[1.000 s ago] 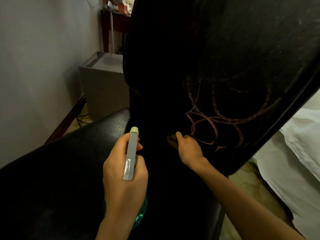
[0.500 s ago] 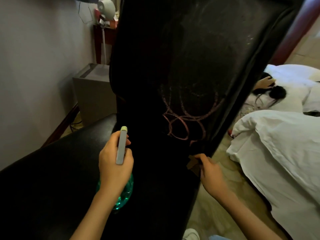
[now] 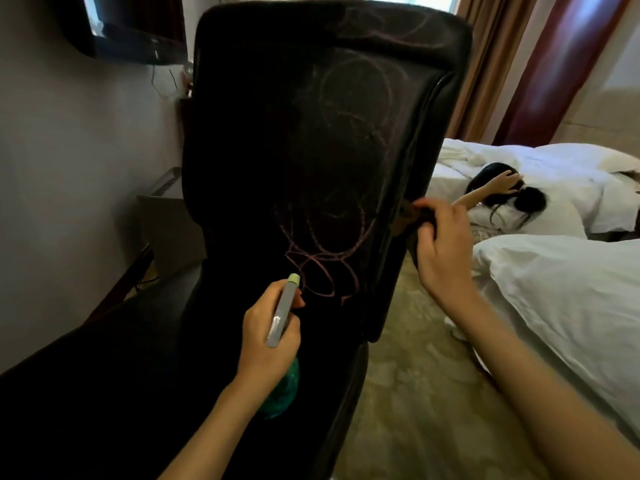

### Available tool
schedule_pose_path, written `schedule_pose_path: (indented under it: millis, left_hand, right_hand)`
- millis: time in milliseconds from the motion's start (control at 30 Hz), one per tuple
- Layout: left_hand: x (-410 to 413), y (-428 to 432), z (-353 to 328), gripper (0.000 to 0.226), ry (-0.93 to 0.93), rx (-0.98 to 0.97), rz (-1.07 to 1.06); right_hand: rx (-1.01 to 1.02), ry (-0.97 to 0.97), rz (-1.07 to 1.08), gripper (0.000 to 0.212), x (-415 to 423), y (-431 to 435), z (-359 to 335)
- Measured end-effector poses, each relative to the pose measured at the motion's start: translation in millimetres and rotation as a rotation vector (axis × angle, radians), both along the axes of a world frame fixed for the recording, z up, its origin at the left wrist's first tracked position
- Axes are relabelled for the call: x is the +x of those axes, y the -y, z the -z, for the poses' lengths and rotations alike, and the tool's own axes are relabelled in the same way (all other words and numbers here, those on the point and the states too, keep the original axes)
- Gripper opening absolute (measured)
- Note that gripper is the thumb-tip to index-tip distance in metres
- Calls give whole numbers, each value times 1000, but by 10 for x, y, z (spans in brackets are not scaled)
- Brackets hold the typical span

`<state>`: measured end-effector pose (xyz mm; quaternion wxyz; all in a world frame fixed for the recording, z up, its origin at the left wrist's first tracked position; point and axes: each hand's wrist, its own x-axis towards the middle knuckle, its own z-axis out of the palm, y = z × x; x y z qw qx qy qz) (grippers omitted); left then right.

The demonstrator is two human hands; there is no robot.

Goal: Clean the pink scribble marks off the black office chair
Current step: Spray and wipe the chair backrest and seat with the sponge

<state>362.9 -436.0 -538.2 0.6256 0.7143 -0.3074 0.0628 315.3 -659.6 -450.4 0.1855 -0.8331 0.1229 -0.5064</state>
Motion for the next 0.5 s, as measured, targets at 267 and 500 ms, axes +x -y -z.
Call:
schedule_pose_path:
  millis: [267,500]
  left_hand:
    - [63,234,244,30,-53,36,14]
    - [82,299,272,33,-53,63,-12]
  right_hand:
    - [-158,80,35,24,654,111,-332]
    - [-276,-18,21,14,474,75,815]
